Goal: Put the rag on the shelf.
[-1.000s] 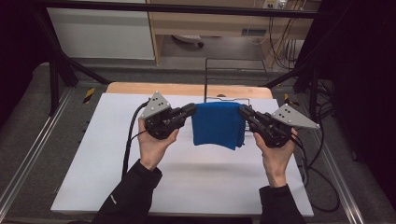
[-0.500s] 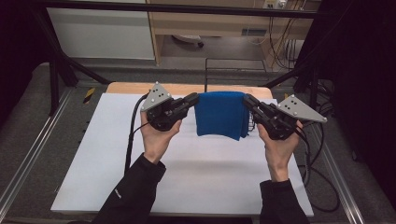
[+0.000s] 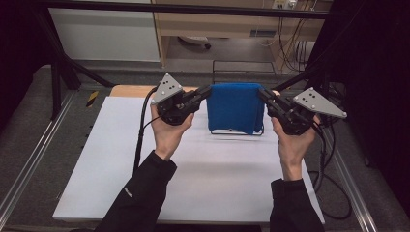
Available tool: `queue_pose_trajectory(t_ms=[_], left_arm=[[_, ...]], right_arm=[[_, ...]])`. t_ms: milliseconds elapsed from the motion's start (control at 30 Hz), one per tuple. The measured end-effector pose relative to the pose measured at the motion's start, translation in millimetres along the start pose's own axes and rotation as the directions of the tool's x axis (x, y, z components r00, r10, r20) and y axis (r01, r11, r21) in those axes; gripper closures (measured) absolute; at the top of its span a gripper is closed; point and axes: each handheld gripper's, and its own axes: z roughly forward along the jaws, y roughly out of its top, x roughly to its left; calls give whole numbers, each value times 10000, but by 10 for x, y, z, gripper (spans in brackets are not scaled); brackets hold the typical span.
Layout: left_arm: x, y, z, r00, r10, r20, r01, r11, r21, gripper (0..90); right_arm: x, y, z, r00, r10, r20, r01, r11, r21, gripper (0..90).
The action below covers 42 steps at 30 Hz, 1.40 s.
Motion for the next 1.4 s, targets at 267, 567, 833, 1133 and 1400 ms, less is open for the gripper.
queue_pose_trajectory(t_ms=[267,567,833,1133,1400], left_arm=[[-15,126,103,10000,59,-6,-59,9997,-224,861],[-11,311,200,9996,255,-111,-260,9985,-489,861],[-38,481,295,9989,427,-186,-436,9977,-524,861],[-19,637,412,9972,661,-336,-679,9963,-535,861],[44,763,496,9982,449,-400,-475,9967,-665,861]], right_arm=[[-78,93,11,9996,88,253,-82,9997,-243,842],[-139,240,34,9987,62,510,-33,9984,-568,842],[-211,393,49,9972,-15,744,73,9970,-770,842],[-305,531,107,9954,-105,947,185,9962,-845,842],[-363,638,177,9946,-103,1028,201,9954,-941,842]])
